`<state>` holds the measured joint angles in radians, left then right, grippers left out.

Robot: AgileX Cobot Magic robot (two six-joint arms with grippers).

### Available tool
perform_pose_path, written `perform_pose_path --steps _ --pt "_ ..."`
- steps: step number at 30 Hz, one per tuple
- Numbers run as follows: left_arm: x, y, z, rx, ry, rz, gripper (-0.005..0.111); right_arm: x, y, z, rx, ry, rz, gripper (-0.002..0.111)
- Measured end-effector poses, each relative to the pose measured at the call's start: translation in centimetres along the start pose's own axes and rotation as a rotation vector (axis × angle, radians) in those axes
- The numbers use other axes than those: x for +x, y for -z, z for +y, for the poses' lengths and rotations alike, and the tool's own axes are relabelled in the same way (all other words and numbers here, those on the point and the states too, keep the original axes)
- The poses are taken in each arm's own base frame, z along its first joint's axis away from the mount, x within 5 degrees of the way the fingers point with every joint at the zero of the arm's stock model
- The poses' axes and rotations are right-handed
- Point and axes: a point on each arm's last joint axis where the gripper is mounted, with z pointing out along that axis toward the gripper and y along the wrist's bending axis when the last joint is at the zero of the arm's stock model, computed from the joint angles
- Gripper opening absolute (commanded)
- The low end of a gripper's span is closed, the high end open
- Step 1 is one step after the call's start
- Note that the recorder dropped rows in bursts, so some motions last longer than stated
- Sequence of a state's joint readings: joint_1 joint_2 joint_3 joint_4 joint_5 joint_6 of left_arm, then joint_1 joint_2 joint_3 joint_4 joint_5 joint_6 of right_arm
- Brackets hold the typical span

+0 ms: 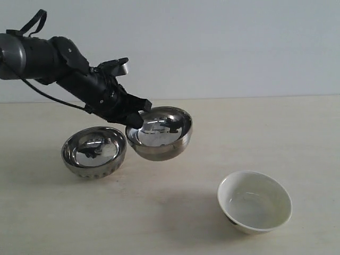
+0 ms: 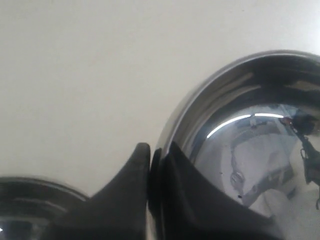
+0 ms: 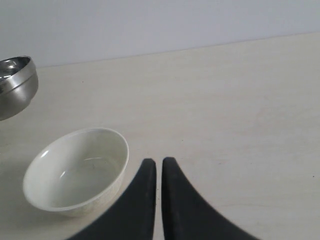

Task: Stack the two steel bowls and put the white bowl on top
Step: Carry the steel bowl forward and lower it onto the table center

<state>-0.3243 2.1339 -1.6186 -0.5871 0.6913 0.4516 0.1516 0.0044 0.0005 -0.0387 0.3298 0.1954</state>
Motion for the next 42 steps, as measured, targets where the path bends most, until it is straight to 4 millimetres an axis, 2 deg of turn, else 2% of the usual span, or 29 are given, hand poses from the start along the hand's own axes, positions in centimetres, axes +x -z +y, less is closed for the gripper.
perform_pose_path --steps 13,18,24,37,42 --pt "6.6 3.9 -1.6 0.019 -0.037 -0.036 0.004 0.0 0.0 0.0 0.0 0.0 0.0 0.0" --pt "8.7 4.3 -3.5 0.021 -0.086 -0.016 0.004 0.0 0.0 0.0 0.0 0.0 0.0 0.0" --pt "9.9 3.9 -5.5 0.044 -0.104 -0.004 0.004 0.0 0.0 0.0 0.0 0.0 0.0 0.0" --pt "10.5 3.5 -4.9 -0.01 -0.112 -0.032 0.004 0.0 0.0 0.0 0.0 0.0 0.0 0.0" --pt "10.9 2.4 -4.5 -0.021 -0.101 -0.009 0.004 0.0 0.0 0.0 0.0 0.0 0.0 0.0"
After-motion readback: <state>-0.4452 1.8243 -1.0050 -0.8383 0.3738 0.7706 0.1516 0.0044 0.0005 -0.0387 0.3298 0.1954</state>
